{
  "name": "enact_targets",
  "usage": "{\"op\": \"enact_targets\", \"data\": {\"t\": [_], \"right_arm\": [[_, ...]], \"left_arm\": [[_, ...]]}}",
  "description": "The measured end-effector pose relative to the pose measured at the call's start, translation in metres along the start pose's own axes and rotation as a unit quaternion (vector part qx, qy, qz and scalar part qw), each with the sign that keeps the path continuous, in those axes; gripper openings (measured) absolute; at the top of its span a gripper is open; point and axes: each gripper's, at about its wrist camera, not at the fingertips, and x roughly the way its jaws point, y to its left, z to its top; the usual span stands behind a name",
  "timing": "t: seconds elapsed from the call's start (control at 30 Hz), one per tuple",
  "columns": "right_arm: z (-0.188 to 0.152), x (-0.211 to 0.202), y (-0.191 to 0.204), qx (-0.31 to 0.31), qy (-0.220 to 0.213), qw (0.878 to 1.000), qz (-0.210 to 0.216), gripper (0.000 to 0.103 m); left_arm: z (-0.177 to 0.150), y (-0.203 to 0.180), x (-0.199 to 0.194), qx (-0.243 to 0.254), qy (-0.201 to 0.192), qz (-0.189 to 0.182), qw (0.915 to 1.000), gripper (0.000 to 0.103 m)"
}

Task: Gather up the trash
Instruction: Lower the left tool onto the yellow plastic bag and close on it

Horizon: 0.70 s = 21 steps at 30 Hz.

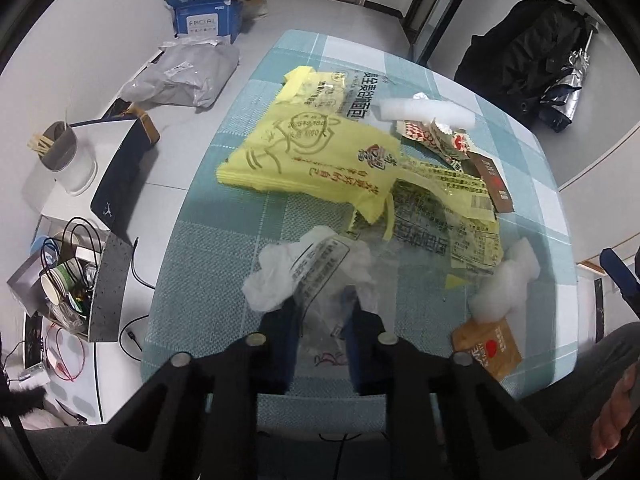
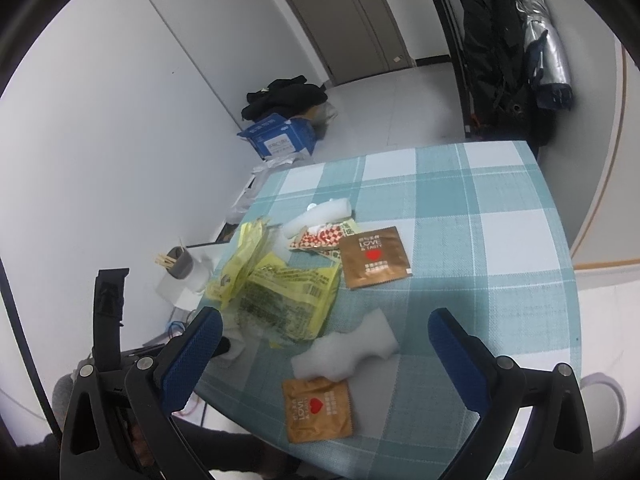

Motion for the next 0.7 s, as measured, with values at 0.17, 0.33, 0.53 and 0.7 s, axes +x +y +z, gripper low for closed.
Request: {"op": "enact_targets", "data": {"t": [0.17, 0.33, 0.53, 0.7], "right_arm": [[-0.002, -0.005, 0.003, -0.004, -0.005, 1.000, 0.001, 0.103], [-0.006, -0.008, 0.008, -0.010, -0.005, 1.000, -0.004, 0.103], [-0.012, -0.012, 0.010, -0.021, -0.010, 1.000, -0.018, 0.103], [-0.017, -0.019, 0.010, -0.027, -0.019, 0.999, -0.030, 0.103]], "left_arm": [[0.000, 0.001, -0.007, 0.006, -0.003, -0.025, 0.9997, 0.013], [0.002, 0.001, -0.016, 0.003, -0.007, -0.064, 0.9979, 0.013], [0.016, 0.004, -0.012, 0.006, 0.013, -0.057, 0.9982, 0.022], [0.023, 0.008, -0.027, 0.006, -0.007, -0.055, 0.9984, 0.041]]}}
